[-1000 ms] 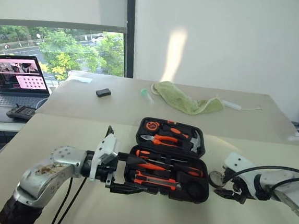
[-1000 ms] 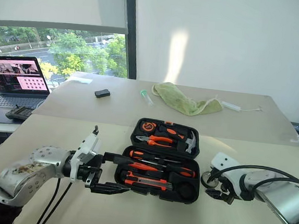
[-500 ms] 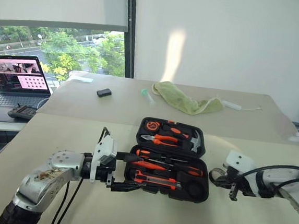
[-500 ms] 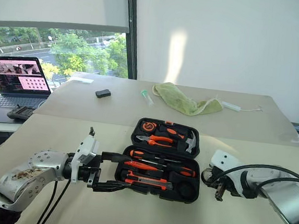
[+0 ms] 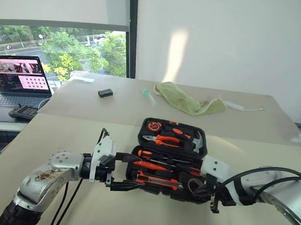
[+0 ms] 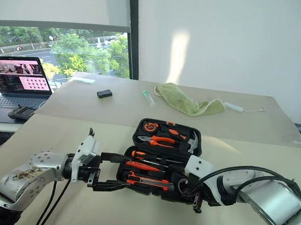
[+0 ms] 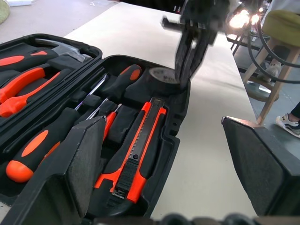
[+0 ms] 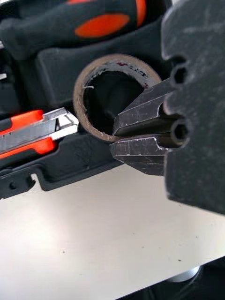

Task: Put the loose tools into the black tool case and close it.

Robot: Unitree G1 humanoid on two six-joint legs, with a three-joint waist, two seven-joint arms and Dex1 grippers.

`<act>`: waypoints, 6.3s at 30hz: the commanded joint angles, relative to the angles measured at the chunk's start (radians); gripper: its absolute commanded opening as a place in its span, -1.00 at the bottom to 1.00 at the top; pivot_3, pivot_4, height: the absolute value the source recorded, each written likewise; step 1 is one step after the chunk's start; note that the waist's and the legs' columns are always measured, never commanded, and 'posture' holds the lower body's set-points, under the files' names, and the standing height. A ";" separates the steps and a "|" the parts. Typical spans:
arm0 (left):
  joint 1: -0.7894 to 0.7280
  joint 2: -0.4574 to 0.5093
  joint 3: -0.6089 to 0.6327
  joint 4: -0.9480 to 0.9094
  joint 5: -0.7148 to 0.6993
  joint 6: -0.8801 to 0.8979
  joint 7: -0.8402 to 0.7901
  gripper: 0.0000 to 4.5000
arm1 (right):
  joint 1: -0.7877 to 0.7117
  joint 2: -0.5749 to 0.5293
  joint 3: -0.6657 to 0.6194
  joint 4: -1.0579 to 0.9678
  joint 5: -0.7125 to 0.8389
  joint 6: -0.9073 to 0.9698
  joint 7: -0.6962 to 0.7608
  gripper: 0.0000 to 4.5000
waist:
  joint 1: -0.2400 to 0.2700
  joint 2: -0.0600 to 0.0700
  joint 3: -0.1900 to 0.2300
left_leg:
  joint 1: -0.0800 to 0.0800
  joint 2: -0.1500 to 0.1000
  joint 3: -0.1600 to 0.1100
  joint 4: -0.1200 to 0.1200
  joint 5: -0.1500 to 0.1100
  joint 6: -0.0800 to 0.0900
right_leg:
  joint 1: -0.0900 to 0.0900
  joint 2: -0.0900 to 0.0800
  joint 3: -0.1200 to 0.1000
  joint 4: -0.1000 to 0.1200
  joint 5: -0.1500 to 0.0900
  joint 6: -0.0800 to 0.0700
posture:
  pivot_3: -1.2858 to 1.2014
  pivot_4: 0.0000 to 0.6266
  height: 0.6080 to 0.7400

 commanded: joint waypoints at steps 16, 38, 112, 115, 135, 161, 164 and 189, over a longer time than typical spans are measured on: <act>-0.127 -0.101 0.040 0.081 0.034 0.176 0.326 0.88 | -0.079 0.214 -0.339 0.122 0.124 0.035 -0.056 -0.11 | 0.006 -0.001 0.001 | 0.000 0.000 -0.001 0.000 -0.002 0.004 | 0.002 0.003 0.000 0.000 0.001 0.002 | 0.03 -0.52 1.00; -0.705 -0.399 0.029 0.968 0.294 0.302 0.685 0.22 | -0.484 0.475 -0.138 1.080 -0.278 -0.144 -0.231 0.73 | -0.015 -0.002 0.001 | -0.005 -0.003 0.002 -0.002 0.006 -0.005 | -0.002 0.008 0.000 0.000 0.006 0.004 | 0.03 -0.52 1.00; -0.619 -0.395 0.094 0.942 0.374 -0.589 0.318 -1.00 | -0.120 0.475 -0.462 0.470 -0.106 -0.314 -0.316 -0.98 | -0.007 -0.002 0.002 | -0.017 -0.002 0.004 0.004 0.009 -0.002 | -0.015 0.008 0.001 0.003 0.013 0.004 | 0.03 -0.52 1.00; -0.609 -0.381 0.112 0.909 0.369 -0.620 0.330 -1.00 | -0.129 0.486 -0.457 0.470 -0.155 -0.430 -0.322 -0.98 | -0.006 -0.002 0.002 | -0.017 -0.002 0.004 0.003 0.009 -0.002 | -0.016 0.008 0.001 0.003 0.014 0.004 | 0.03 -0.52 1.00; 0.006 0.010 0.087 0.602 0.350 -0.925 0.024 -0.66 | 0.609 0.234 -0.544 0.066 -0.418 -0.796 -0.097 -0.52 | -0.003 -0.001 0.001 | -0.001 0.000 0.006 0.001 0.003 0.007 | -0.001 0.007 0.001 -0.003 0.011 0.004 | 0.03 -0.52 1.00; -0.189 0.009 0.147 0.320 0.004 -0.025 0.081 -0.99 | 0.114 0.313 -0.144 0.124 -0.198 -0.191 -0.260 -1.00 | -0.008 -0.008 0.001 | 0.004 0.004 0.006 0.002 0.004 -0.001 | 0.000 0.010 0.002 0.002 0.011 -0.004 | 0.03 -0.52 1.00; -0.196 0.033 0.139 0.285 -0.025 0.035 0.051 -0.99 | -0.029 0.361 -0.089 0.262 -0.248 -0.205 -0.275 -1.00 | -0.008 -0.008 0.001 | 0.004 0.003 0.006 0.002 0.006 0.001 | -0.001 0.009 0.002 0.002 0.011 -0.005 | 0.03 -0.52 1.00; -0.408 0.049 -0.190 0.305 0.177 0.061 -0.139 0.87 | 0.053 0.570 -0.234 0.085 -0.075 -0.021 -0.317 0.71 | -0.003 -0.007 0.003 | -0.007 0.001 0.004 0.002 0.004 0.003 | -0.007 0.010 0.001 0.001 0.010 0.001 | 0.03 -0.52 1.00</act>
